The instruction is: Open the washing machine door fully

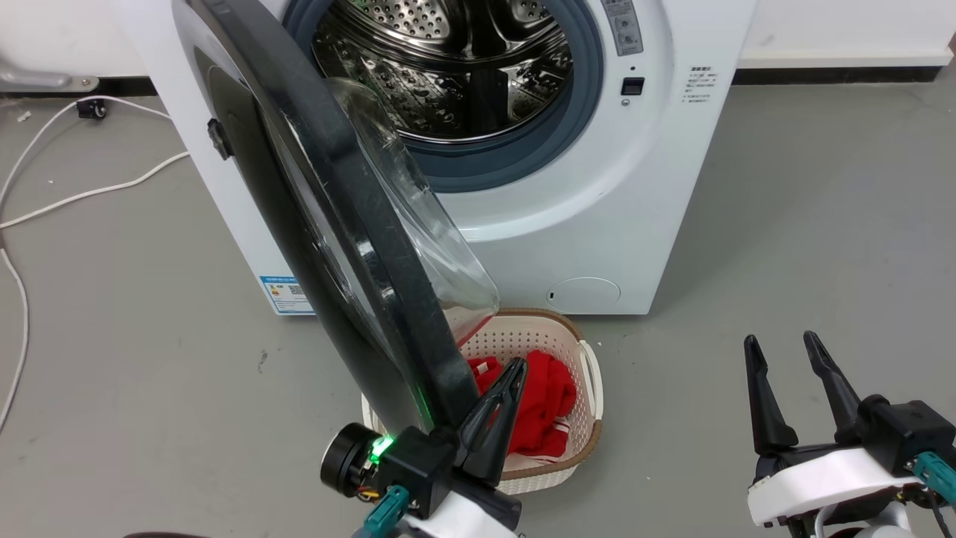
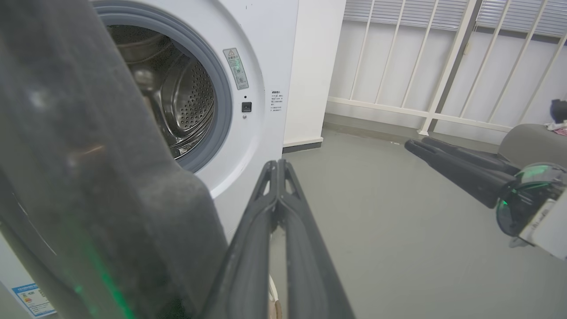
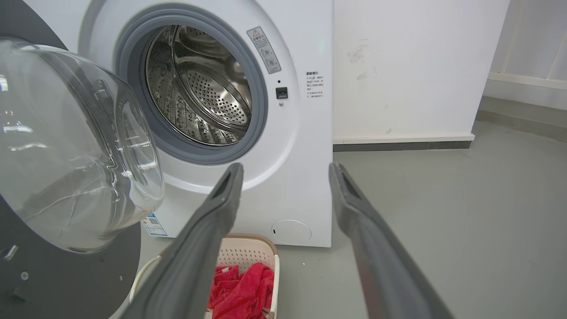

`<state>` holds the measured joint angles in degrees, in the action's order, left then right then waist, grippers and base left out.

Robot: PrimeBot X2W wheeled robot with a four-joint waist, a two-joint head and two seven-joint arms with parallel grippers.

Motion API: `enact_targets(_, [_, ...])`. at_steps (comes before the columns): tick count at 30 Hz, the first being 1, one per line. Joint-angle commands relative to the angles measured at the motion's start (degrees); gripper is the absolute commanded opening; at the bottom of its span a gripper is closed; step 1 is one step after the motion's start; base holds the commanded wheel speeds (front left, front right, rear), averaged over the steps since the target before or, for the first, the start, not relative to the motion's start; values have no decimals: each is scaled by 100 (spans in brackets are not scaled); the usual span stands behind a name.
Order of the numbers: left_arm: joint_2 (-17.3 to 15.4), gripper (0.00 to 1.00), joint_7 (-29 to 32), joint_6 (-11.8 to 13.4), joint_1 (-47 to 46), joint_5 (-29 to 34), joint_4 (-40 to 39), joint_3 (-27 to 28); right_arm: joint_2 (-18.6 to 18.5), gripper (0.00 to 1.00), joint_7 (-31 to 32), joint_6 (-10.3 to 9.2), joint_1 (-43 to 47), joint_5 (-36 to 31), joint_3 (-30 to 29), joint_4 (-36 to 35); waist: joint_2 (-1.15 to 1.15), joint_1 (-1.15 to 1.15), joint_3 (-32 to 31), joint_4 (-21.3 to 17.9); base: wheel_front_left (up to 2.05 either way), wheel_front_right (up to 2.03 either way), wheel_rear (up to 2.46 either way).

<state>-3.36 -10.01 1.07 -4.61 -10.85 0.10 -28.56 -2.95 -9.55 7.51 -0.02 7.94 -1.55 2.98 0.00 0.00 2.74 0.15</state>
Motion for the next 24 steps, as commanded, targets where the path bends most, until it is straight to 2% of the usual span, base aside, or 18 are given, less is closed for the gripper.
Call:
enact_targets(1, [-169, 0, 30, 139, 88, -16, 12, 190, 14, 100, 0, -4, -81, -23, -3, -29, 0, 0, -14, 42, 0, 0, 0])
enact_targets(10, [-326, 0, 158, 270, 611, -37, -478, 116, 13, 100, 76, -3, 85, -30, -72, -73, 0, 0, -108, 555, 0, 0, 0])
enact_targets(14, [-424, 0, 276, 237, 808, -43, -682, 13, 12, 100, 83, -4, 137, 14, -136, -81, 0, 0, -133, 964, 0, 0, 0])
enact_targets(24, [-637, 0, 383, 438, 985, -97, -904, 230, 12, 100, 58, -4, 105, 21, -113, -117, 0, 0, -102, 1949, 0, 0, 0])
